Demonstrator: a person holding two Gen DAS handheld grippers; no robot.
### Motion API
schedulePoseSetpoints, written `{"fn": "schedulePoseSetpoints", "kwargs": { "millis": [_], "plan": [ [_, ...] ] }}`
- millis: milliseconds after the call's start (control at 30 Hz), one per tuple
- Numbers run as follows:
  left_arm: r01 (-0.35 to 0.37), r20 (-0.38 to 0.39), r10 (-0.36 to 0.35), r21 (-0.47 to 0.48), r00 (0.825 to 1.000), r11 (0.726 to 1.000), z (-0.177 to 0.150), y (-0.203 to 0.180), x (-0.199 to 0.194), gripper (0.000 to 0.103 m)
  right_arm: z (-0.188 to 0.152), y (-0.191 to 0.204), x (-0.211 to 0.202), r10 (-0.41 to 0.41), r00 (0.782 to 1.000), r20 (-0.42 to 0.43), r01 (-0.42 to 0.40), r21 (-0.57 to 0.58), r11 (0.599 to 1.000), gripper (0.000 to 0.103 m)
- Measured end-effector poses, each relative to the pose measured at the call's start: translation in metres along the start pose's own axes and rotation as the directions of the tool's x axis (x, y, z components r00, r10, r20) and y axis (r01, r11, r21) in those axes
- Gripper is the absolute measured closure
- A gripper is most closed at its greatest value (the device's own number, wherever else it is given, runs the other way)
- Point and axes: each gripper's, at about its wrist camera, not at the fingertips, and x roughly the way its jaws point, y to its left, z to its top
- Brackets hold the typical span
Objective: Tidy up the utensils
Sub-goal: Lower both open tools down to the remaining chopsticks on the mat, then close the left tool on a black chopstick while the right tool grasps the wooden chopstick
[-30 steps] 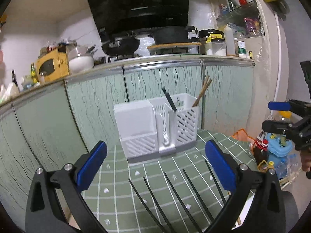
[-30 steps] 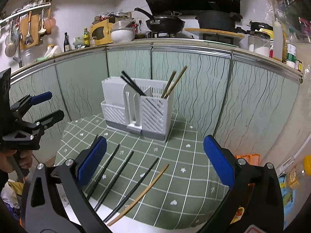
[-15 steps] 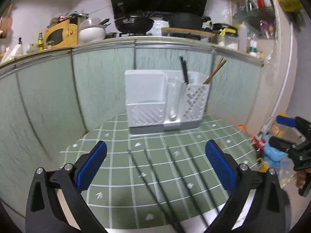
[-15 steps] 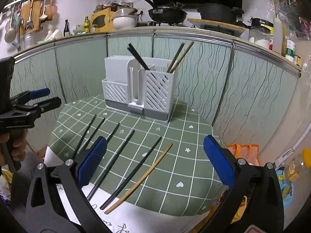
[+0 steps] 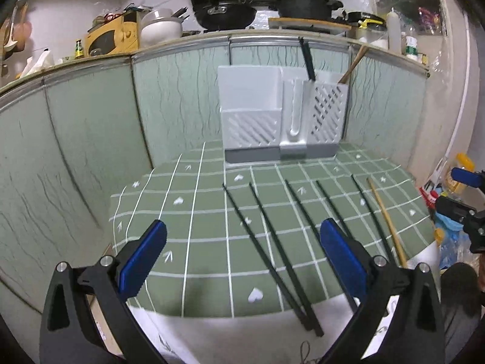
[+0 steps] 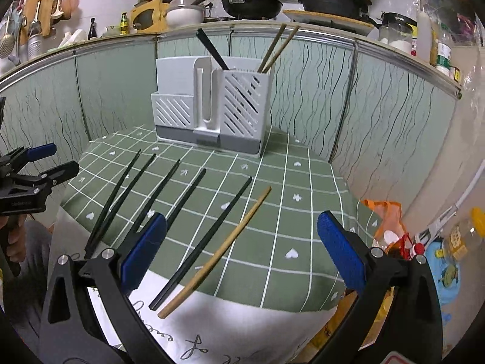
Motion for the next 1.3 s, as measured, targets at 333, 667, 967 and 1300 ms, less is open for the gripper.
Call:
{"fn": "schedulePoseSetpoints", "kwargs": {
  "millis": [333,667,967,1300],
  "plan": [
    [-0.065,-0.080,0.060,-0.057,0.995,0.996,-0.036,0.001,0.015,0.004,-0.023,0.005,0.003,-0.025,0.999,-0.034,0.026,0.032,0.999,0.008],
    [-0.095,-0.157,0.090,-0.023,0.983,0.995,-0.052,-0.010,0.041,0.012,-0.032,0.003,0.005,-0.020,0.999,-0.050,0.023,0.066,0.998,0.008],
    [-0.099,-0.187,0.096,-0.006,0.978,0.995,-0.053,-0.018,0.053,0.033,-0.039,0.004,0.013,-0.024,0.997,-0.080,0.030,0.084,0.996,0.008],
    [-0.133,-0.141,0.132,0.008,0.981,0.991,-0.059,-0.013,0.045,0.061,-0.049,0.002,0.029,-0.035,0.992,-0.122,0.050,0.128,0.991,0.008]
  ]
}}
